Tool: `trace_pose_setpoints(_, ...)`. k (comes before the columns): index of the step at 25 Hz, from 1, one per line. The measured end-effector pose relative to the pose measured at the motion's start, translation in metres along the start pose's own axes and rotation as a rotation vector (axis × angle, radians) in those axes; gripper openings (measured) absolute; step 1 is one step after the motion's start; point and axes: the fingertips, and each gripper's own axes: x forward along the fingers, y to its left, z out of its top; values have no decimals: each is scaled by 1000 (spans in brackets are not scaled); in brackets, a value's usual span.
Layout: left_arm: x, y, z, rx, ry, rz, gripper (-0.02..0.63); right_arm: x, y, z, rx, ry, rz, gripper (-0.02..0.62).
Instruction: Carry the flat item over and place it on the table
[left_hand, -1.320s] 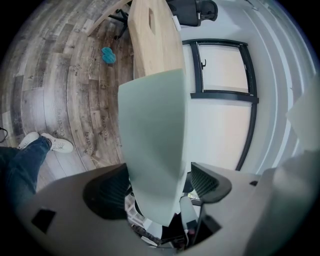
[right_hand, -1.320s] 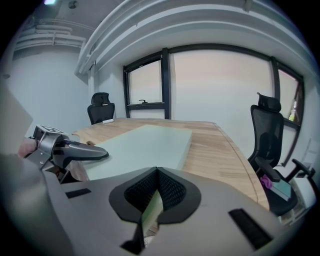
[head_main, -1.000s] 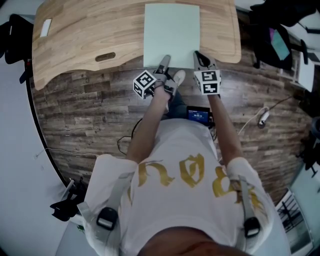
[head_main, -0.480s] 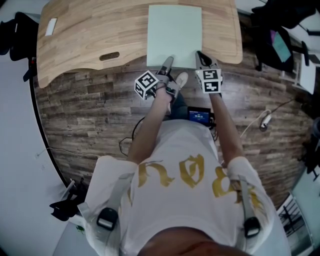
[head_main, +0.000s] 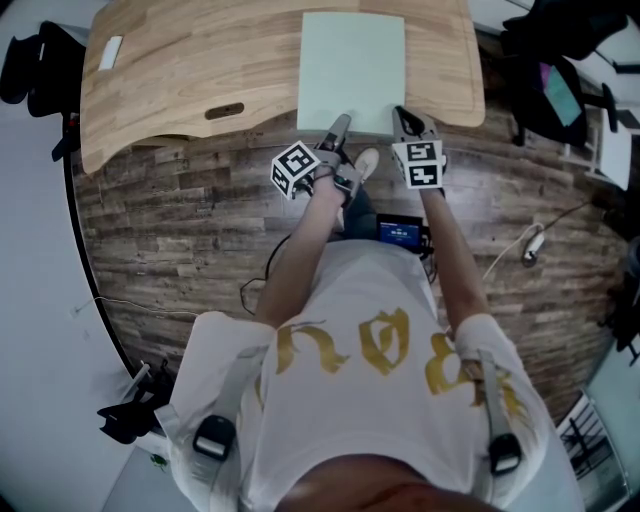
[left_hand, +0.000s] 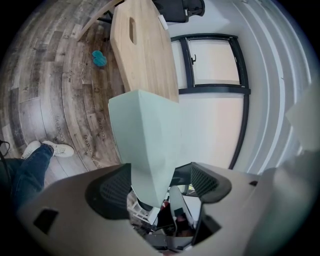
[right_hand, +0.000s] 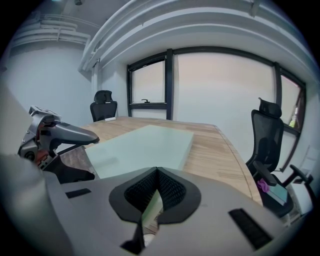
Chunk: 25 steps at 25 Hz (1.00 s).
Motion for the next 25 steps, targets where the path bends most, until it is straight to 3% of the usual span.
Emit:
trace_pose_setpoints(5, -5, -2, -9, 26, 41, -1, 370, -12, 2, 2, 12, -14, -14, -2)
trace_pose_setpoints(12, -8, -8, -17, 134, 74, 20, 335, -29, -4, 9, 35, -48, -42, -2)
trace_pose_setpoints(25, -26, -25, 1, 464, 54, 118, 20, -60, -4, 14, 100, -115, -80, -2)
